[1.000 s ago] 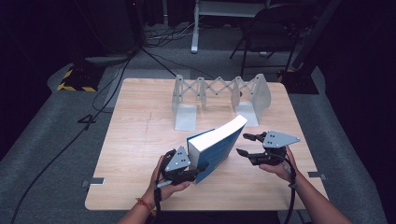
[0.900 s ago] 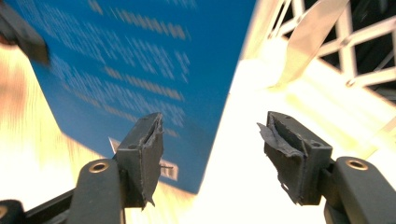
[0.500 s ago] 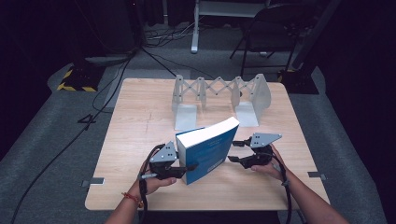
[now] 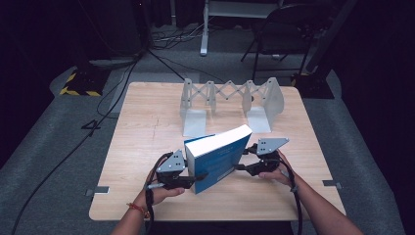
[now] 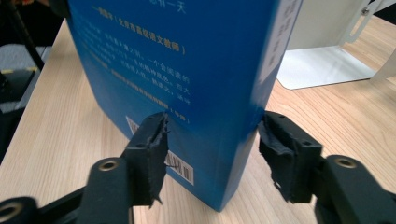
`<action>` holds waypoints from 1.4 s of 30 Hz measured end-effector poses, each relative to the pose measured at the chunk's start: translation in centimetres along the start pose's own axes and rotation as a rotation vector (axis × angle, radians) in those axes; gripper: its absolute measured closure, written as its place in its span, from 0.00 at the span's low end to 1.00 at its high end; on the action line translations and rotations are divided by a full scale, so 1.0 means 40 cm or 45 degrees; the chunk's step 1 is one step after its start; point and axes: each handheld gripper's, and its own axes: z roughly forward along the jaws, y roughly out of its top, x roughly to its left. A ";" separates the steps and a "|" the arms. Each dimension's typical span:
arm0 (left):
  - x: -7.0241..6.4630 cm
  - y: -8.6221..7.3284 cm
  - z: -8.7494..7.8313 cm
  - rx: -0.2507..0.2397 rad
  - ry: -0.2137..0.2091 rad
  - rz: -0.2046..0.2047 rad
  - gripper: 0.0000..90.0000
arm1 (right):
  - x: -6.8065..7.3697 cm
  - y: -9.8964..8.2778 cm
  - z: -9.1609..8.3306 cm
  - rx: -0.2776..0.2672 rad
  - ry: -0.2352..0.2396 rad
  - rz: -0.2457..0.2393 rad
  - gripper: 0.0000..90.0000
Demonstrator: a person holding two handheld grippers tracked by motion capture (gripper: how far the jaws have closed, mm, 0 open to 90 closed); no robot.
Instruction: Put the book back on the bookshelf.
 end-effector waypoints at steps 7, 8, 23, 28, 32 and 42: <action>-0.002 -0.021 -0.016 0.036 0.090 -0.028 0.52 | 0.013 0.008 -0.030 0.020 0.056 -0.071 0.59; -0.004 -0.026 -0.018 0.034 0.097 -0.031 0.52 | 0.015 0.007 -0.033 0.023 0.066 -0.079 0.60; -0.021 -0.044 -0.002 0.101 0.155 -0.006 0.45 | 0.062 0.023 -0.065 0.002 0.148 -0.117 0.63; -0.023 -0.047 -0.003 0.105 0.176 -0.012 0.43 | 0.078 0.048 -0.065 -0.058 0.176 -0.117 0.63; -0.023 -0.048 -0.003 0.112 0.192 -0.012 0.41 | 0.096 0.076 -0.055 -0.088 0.182 -0.123 0.64; -0.016 -0.045 0.034 0.084 0.241 -0.020 0.35 | 0.149 0.085 -0.074 -0.060 0.060 -0.129 0.67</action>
